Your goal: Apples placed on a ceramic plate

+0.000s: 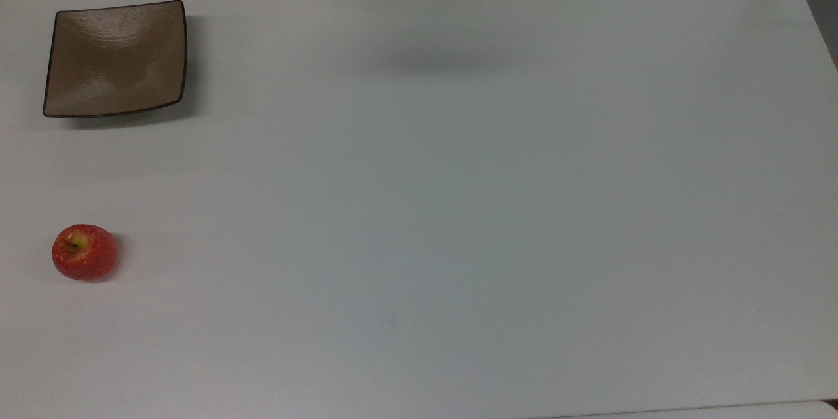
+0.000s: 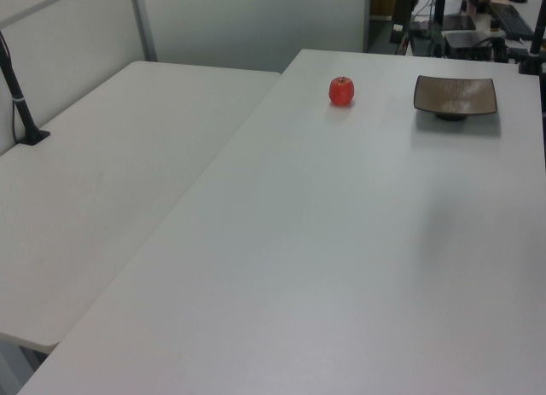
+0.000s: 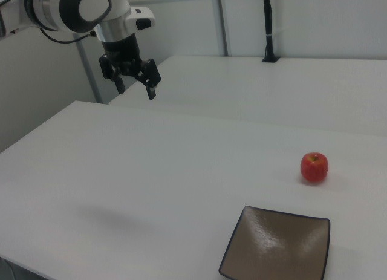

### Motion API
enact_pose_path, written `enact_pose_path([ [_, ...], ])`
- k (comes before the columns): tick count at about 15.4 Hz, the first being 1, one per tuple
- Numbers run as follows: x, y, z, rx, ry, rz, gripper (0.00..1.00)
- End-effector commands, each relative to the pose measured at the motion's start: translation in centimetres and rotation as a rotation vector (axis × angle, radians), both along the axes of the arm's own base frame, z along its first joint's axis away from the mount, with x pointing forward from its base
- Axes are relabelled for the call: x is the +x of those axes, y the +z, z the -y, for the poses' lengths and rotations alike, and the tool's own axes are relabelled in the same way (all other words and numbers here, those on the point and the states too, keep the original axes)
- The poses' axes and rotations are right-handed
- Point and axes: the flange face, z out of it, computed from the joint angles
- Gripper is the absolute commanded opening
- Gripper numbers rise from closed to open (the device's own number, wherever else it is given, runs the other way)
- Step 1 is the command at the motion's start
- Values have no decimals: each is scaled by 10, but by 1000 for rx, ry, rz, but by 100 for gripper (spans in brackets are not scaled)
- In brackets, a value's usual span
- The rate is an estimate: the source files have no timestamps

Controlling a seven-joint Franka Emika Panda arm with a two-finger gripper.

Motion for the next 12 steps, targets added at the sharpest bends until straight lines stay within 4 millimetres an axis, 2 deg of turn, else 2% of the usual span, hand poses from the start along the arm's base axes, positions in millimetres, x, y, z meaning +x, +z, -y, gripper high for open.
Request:
enact_pose_path([
  [1,-8,1,-1,6,16,-17,100],
  [8,-12,-7,-2,-3,32,-66,100],
  [12,2,-21,4,-22,48,-67,100],
])
